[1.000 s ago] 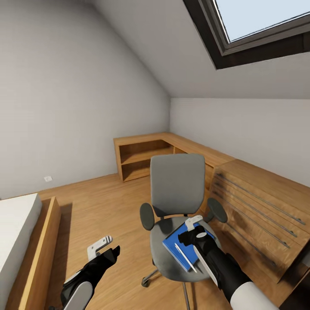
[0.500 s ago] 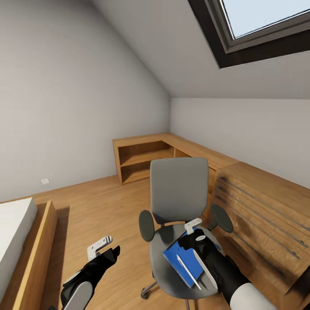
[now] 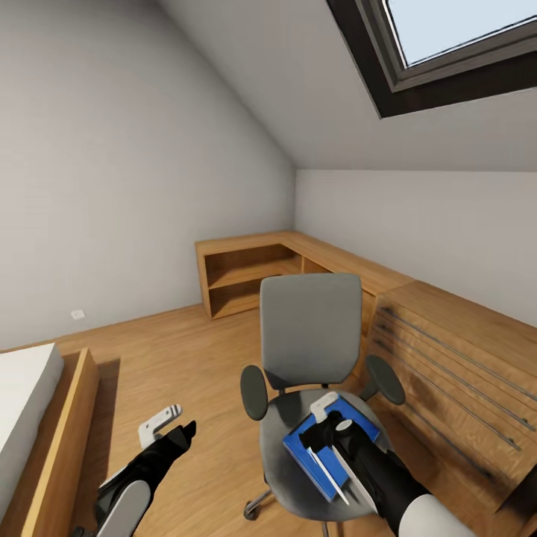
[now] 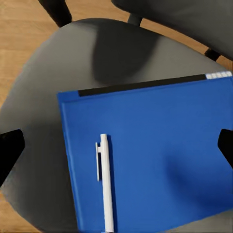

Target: In the bedroom, organize the workspace by keeping the computer under the desk, ensuring the monitor is on the desk, placing the keyboard on the desk next to the monitor, placing the mouse on the desk next to the keyboard, moving the folder from the swivel chair onto the desk next to the mouse, stacking the notebook on top of the folder with the pen on top of the notebook, and positioning the swivel chair next to the desk.

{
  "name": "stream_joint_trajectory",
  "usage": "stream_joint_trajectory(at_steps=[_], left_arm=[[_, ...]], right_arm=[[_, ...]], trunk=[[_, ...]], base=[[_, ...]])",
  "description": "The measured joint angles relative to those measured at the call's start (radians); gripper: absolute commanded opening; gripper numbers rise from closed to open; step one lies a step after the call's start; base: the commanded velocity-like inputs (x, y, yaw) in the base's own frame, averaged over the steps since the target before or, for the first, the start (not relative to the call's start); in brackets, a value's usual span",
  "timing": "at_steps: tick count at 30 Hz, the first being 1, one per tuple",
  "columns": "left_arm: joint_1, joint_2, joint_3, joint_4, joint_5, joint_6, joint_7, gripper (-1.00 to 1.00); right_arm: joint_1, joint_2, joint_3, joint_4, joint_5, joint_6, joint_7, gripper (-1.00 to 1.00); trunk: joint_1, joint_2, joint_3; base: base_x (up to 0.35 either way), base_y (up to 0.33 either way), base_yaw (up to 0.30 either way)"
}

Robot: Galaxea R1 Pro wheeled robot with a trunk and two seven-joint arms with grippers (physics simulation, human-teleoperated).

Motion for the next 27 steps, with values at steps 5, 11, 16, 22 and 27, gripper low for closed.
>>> stream_joint_trajectory(at_steps=[5, 11, 16, 22, 27], left_arm=[[0.0, -0.001, 0.02, 0.0, 0.001, 0.0, 0.0, 1.0], [0.0, -0.001, 0.023, 0.0, 0.001, 0.0, 0.0, 1.0], [0.0, -0.003, 0.023, 0.0, 0.001, 0.0, 0.0, 1.0], [0.0, -0.003, 0.022, 0.0, 0.001, 0.0, 0.0, 1.0], [0.0, -0.003, 0.02, 0.0, 0.001, 0.0, -0.001, 1.0]], right_arm=[[-0.001, -0.025, -0.001, 0.002, 0.0, -0.005, 0.14, 1.0], [-0.001, -0.044, -0.013, 0.003, -0.001, -0.005, 0.19, 1.0], [-0.001, -0.048, -0.038, 0.002, -0.002, -0.006, 0.201, 1.0], [-0.001, -0.048, -0.097, 0.002, -0.001, -0.006, 0.204, 1.0], [-0.002, -0.049, -0.13, 0.001, 0.0, -0.005, 0.204, 1.0]], trunk=[[0.0, 0.0, 0.0], [0.0, 0.0, 0.0], [0.0, 0.0, 0.0], [0.023, -0.042, -0.019], [0.042, -0.077, -0.034]], base=[[0.0, 0.0, 0.0], [0.0, 0.0, 0.0], [0.0, 0.0, 0.0], [0.0, 0.0, 0.0], [0.0, 0.0, 0.0]])
